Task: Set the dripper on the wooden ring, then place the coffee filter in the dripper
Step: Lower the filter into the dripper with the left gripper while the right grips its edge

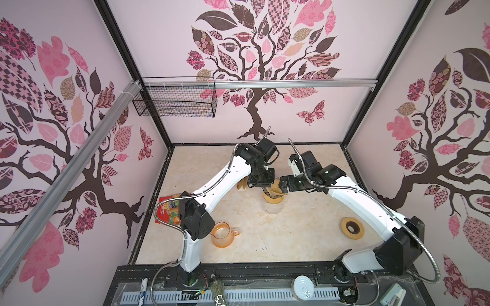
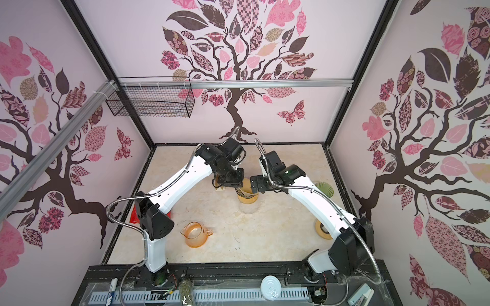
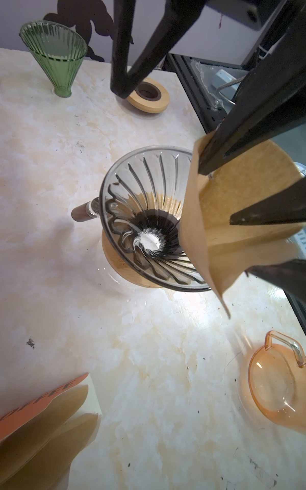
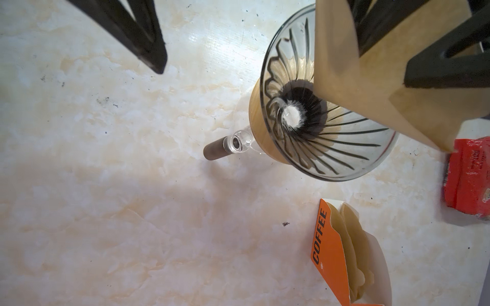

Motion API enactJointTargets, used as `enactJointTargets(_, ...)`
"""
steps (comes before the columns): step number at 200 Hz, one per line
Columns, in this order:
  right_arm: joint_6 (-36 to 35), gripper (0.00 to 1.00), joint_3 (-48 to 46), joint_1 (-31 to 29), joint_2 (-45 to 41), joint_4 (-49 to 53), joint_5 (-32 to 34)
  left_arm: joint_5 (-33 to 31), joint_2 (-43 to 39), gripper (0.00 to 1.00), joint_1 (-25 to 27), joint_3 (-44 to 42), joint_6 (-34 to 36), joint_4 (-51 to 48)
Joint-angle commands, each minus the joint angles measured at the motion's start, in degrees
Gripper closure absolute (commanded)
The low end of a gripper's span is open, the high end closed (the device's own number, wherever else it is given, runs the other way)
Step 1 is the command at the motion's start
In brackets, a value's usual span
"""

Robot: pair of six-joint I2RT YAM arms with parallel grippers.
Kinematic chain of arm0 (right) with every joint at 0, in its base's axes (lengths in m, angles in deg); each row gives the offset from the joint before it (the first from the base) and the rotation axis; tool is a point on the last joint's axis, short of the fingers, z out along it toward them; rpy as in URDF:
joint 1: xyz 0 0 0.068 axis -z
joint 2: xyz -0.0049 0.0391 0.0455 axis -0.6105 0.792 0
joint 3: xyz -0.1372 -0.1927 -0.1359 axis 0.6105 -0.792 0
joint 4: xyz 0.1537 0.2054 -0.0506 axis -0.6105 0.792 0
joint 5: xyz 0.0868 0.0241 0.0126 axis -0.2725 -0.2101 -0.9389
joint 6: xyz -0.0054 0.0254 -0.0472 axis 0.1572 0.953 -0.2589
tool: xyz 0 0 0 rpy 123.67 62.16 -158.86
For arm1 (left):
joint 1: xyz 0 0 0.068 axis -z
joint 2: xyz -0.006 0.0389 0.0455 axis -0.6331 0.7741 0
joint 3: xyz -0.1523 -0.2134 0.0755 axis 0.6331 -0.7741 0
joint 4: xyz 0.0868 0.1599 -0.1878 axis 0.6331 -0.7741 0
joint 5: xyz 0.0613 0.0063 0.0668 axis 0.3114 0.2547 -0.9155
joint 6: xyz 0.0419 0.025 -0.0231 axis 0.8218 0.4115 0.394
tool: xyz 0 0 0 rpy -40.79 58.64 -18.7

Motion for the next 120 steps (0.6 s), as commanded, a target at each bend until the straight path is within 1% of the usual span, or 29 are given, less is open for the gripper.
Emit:
enactJointTargets(1, -0.7, 0.00, 2.2, -0.2, 0.7, -0.5, 1.2, -1.5, 0.0, 0.71, 0.2, 1.2, 1.3, -0.8)
enactJointTargets(26, -0.5, 0.00, 1.9, -0.1, 0.6, -0.6, 1.3, -2.4, -0.5, 0.61, 0.2, 1.0, 1.6, -0.9)
enactJointTargets(48, -0.5, 0.00, 1.6, -0.2, 0.7, -0.8, 1.4, -3.4, -0.9, 0.56, 0.2, 1.0, 2.2, -1.3)
enactJointTargets(79, -0.5, 0.00, 1.7, -0.1, 0.9, -0.9, 1.9, -4.7, -1.2, 0.52, 0.2, 0.7, 3.0, -2.4)
enactJointTargets(120, -0.4, 0.00, 1.9, -0.2, 1.9, -1.0, 2.6, -5.8, -1.6, 0.50, 0.2, -0.8, 3.7, -3.1)
